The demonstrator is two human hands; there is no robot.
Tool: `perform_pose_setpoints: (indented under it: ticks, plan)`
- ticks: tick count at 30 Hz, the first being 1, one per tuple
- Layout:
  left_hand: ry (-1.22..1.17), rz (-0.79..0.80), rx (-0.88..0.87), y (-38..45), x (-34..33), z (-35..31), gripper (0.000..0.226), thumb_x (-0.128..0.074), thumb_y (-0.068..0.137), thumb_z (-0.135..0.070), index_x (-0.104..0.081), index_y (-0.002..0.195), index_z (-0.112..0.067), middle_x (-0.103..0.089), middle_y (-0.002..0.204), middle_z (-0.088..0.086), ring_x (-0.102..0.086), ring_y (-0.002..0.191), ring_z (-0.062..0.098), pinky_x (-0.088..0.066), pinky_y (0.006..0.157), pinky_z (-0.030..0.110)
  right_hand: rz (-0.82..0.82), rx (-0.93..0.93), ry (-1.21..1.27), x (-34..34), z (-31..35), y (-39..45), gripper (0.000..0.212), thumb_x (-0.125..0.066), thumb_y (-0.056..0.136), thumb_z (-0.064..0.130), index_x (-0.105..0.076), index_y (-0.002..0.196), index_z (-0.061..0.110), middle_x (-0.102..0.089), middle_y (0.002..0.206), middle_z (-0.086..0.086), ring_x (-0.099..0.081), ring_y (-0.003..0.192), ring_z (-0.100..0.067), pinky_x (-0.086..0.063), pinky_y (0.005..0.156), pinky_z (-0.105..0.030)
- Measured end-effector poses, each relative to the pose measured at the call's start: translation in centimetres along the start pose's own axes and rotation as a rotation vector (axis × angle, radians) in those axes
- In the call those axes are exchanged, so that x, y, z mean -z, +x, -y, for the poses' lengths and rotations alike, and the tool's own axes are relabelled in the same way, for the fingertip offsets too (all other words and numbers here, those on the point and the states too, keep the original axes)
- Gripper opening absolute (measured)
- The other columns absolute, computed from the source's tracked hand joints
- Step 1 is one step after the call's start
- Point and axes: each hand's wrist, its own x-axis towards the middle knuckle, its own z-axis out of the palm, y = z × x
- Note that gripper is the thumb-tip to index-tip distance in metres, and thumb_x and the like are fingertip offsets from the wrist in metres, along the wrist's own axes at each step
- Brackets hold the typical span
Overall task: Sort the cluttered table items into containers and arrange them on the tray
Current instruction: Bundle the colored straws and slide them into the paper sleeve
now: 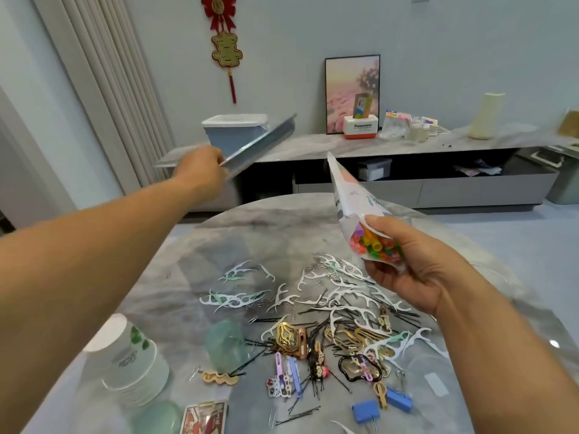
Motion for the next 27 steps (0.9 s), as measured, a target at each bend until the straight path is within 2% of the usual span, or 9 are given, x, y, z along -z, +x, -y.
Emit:
perform_pose_setpoints:
  ticks: [6, 9, 12, 15, 17, 20, 24, 27]
  plan:
    - [0.156, 0.044, -0.129, -5.9, -7.0, -0.1, 0.016, -0.057, 0.093, -0.007, -0.055, 0.082, -0.019, -0.060, 0.094, 0.011, -0.060, 0.087, 0.035, -0.042, 0.069, 0.036, 0.029, 0.009, -0.018, -0.6, -0.2, -0.5, 0.043, -0.082, 0.075, 0.025, -0.067, 0.112, 0.009, -0.076, 0.082, -0.008, -0.068, 0.058, -0.013, -0.057, 0.052, -0.026]
    - [0.154, 0.083, -0.115, -8.3, -10.3, -0.6, 0.011, -0.054, 0.094, -0.006, -0.057, 0.093, -0.016, -0.055, 0.099, 0.007, -0.055, 0.085, 0.030, -0.037, 0.066, 0.036, 0.030, 0.009, -0.038, -0.6, -0.2, -0.4, 0.042, -0.082, 0.076, 0.025, -0.066, 0.111, 0.009, -0.076, 0.082, -0.008, -0.068, 0.059, -0.013, -0.058, 0.053, -0.026]
    - [0.186, 0.103, -0.180, -10.2, -12.7, -1.6, 0.015, -0.058, 0.092, -0.002, -0.056, 0.101, -0.014, -0.049, 0.099, 0.005, -0.056, 0.089, 0.030, -0.036, 0.067, 0.034, 0.026, -0.003, -0.058, -0.6, -0.3, -0.2, 0.045, -0.083, 0.073, 0.025, -0.067, 0.111, 0.008, -0.076, 0.082, -0.009, -0.068, 0.059, -0.014, -0.056, 0.051, -0.026]
    - [0.187, 0.110, -0.187, -11.3, -14.2, -2.1, 0.021, -0.059, 0.091, 0.001, -0.050, 0.095, -0.017, -0.050, 0.101, 0.005, -0.049, 0.085, 0.025, -0.034, 0.067, 0.033, 0.023, -0.018, -0.073, -0.7, -0.6, 0.1, 0.048, -0.083, 0.074, 0.025, -0.067, 0.114, 0.006, -0.076, 0.083, -0.010, -0.068, 0.060, -0.015, -0.055, 0.049, -0.025]
    - [0.198, 0.124, -0.189, -11.7, -15.1, -2.0, 0.023, -0.061, 0.089, 0.002, -0.055, 0.102, -0.016, -0.053, 0.104, 0.006, -0.054, 0.094, 0.027, -0.041, 0.069, 0.034, 0.025, -0.026, -0.091, -1.0, -0.9, 0.2, 0.049, -0.084, 0.074, 0.025, -0.066, 0.116, 0.006, -0.076, 0.086, -0.011, -0.068, 0.063, -0.016, -0.055, 0.049, -0.026]
    - [0.209, 0.179, -0.182, -12.2, -16.4, -1.6, 0.031, -0.062, 0.090, 0.002, -0.060, 0.118, -0.013, -0.059, 0.110, 0.007, -0.058, 0.100, 0.027, -0.053, 0.083, 0.037, 0.031, -0.042, -0.116, -1.4, -1.6, 0.3, 0.049, -0.084, 0.075, 0.025, -0.067, 0.116, 0.005, -0.077, 0.090, -0.012, -0.069, 0.061, -0.015, -0.054, 0.048, -0.025]
    - [0.239, 0.283, -0.151, -12.7, -17.1, -1.8, 0.019, -0.063, 0.097, -0.015, -0.063, 0.115, -0.014, -0.062, 0.107, 0.007, -0.061, 0.096, 0.027, -0.055, 0.084, 0.041, 0.024, -0.053, -0.140, -1.9, -2.3, 0.3, 0.042, -0.083, 0.078, 0.024, -0.067, 0.113, 0.007, -0.077, 0.082, -0.009, -0.069, 0.054, -0.012, -0.054, 0.048, -0.025]
    - [0.196, 0.383, -0.075, -12.8, -16.9, -1.9, 0.023, -0.066, 0.097, -0.027, -0.063, 0.115, -0.014, -0.065, 0.110, 0.008, -0.063, 0.098, 0.028, -0.055, 0.088, 0.043, 0.023, -0.060, -0.161, -2.2, -2.7, 0.4, 0.040, -0.083, 0.079, 0.024, -0.067, 0.111, 0.009, -0.077, 0.081, -0.008, -0.069, 0.055, -0.011, -0.054, 0.049, -0.025]
